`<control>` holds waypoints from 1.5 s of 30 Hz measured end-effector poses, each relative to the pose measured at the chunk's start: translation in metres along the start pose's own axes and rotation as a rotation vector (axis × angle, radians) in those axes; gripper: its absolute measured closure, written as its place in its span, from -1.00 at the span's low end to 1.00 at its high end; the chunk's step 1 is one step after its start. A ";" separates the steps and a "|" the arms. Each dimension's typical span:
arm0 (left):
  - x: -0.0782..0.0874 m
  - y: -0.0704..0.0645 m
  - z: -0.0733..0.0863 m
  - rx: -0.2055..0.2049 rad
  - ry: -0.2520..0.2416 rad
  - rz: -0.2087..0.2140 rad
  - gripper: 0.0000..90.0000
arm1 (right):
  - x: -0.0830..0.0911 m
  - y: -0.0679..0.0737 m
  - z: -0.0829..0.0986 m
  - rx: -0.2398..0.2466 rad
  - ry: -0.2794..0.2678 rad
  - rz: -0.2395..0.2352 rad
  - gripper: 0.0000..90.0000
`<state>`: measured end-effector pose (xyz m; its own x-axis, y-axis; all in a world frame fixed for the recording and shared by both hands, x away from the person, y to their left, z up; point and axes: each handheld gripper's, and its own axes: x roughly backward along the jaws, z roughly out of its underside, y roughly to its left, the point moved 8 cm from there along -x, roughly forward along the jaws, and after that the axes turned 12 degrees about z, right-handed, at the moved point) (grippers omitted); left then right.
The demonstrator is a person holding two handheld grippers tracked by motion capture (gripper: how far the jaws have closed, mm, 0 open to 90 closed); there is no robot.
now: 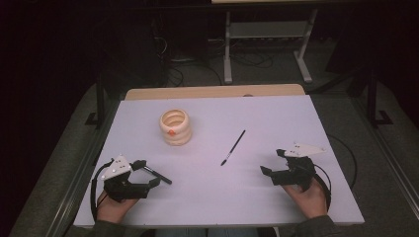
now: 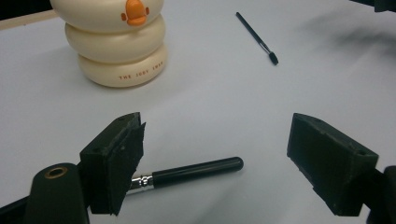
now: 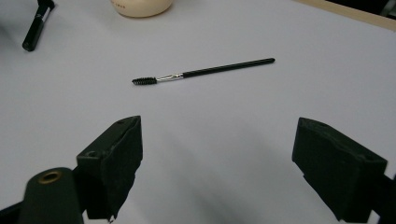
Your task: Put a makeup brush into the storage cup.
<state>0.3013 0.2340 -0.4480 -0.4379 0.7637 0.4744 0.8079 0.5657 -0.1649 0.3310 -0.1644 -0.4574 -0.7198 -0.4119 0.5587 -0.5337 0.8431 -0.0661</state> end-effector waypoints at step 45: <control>0.017 0.008 -0.013 -0.055 0.009 0.014 -0.57 | 0.002 0.013 -0.006 0.009 -0.001 -0.011 -0.66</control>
<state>0.3057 0.2473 -0.4299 -0.4230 0.7684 0.4803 0.8346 0.5368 -0.1236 0.3254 -0.1527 -0.4525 -0.7146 -0.4215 0.5583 -0.5453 0.8355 -0.0671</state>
